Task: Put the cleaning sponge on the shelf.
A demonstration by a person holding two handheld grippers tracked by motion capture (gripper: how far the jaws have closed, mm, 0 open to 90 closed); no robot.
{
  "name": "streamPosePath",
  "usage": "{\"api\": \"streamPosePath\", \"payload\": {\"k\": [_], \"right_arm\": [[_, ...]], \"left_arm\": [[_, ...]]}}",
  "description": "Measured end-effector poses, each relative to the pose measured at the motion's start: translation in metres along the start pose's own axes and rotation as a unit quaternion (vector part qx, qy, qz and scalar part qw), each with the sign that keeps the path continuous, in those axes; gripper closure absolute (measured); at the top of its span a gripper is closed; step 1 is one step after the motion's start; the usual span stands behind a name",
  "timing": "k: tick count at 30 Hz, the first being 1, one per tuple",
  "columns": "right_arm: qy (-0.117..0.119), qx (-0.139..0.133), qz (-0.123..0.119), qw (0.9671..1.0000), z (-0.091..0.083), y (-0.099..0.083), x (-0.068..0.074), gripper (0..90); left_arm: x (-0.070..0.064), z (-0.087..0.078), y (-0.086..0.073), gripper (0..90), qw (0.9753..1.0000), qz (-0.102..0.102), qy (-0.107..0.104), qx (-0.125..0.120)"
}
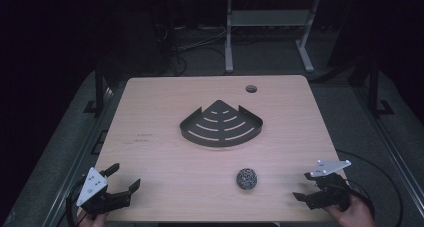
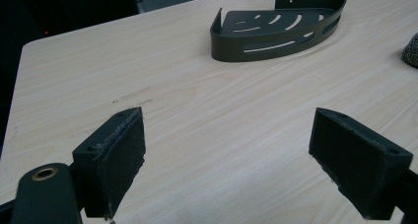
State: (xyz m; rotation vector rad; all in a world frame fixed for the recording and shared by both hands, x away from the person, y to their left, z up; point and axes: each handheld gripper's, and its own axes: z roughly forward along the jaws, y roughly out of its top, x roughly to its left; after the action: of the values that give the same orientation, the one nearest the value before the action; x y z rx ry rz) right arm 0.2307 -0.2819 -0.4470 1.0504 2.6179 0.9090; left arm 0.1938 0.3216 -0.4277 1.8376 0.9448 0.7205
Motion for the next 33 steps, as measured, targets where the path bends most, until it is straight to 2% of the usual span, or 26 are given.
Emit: {"api": "streamPosePath", "payload": {"k": [12, 14, 19, 23, 33], "right_arm": [[0.011, 0.007, -0.01, 0.9999, 0.005, 0.003, 0.004, 18.5], [0.012, 0.01, -0.016, 0.9997, 0.006, 0.006, 0.008, 18.0], [0.014, 0.009, -0.027, 0.9995, 0.006, 0.013, 0.013, 18.0], [0.024, 0.012, -0.041, 0.9988, 0.011, 0.022, 0.02, 17.8], [0.037, 0.024, -0.063, 0.9971, 0.019, 0.034, 0.027, 17.5]], "left_arm": [[-0.001, 0.002, 0.0, 13.2, 1.0, -0.001, -0.002, 0.003], [-0.002, 0.002, 0.0, 13.3, 1.0, 0.004, -0.002, 0.004], [-0.001, 0.001, 0.0, 13.2, 1.0, 0.001, -0.001, 0.002], [-0.001, 0.0, 0.0, 13.3, 1.0, 0.002, -0.001, 0.002], [-0.001, 0.0, 0.0, 13.3, 1.0, 0.002, 0.001, 0.001]]}}
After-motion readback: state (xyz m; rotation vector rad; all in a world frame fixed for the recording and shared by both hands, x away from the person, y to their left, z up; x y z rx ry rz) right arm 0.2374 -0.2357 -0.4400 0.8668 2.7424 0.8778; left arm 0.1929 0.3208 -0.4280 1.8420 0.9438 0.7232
